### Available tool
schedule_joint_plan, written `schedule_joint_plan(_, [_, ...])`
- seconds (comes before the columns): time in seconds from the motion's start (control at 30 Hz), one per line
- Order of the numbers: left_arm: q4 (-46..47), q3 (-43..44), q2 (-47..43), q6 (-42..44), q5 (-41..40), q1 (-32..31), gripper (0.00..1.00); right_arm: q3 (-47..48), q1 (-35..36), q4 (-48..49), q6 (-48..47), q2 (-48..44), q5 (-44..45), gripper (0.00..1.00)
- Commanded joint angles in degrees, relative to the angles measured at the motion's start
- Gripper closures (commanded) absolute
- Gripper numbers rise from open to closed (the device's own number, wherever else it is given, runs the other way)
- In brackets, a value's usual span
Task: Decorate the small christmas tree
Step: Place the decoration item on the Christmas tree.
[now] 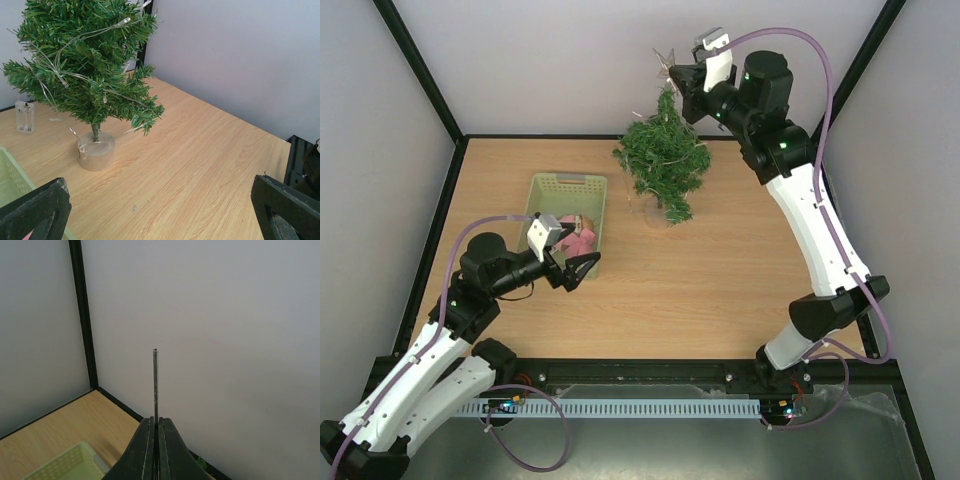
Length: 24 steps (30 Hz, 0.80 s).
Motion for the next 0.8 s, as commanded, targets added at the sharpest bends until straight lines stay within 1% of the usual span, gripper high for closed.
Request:
schedule_joint_plan(0.0, [0.36,-0.24,-0.11,0.59,0.81,0.43,0.0,2.13,0.51,-1.78,-0.72,1.25,0.49,0.98])
schedule_joint_plan(0.27, [0.35,-0.25,-0.05,0.56,0.81,0.47,0.0,2.53,0.51,-3.6,-1.13,1.99,1.13,0.98])
schedule_joint_plan(0.5, [0.4,-0.24,0.1,0.56,0.9,0.53,0.0,5.1,0.59,-2.41,-0.42,1.41,2.43,0.98])
schedule_joint_plan(0.63, [0.4,-0.2,0.09,0.5,0.99,0.64,0.0,7.62,0.59,-4.85,-0.97,2.7,3.44,0.98])
schedule_joint_plan(0.77, [0.44,-0.24,0.0,0.5,0.94,0.6,0.0,7.5,0.6,-6.75,-1.24,3.22,3.74,0.98])
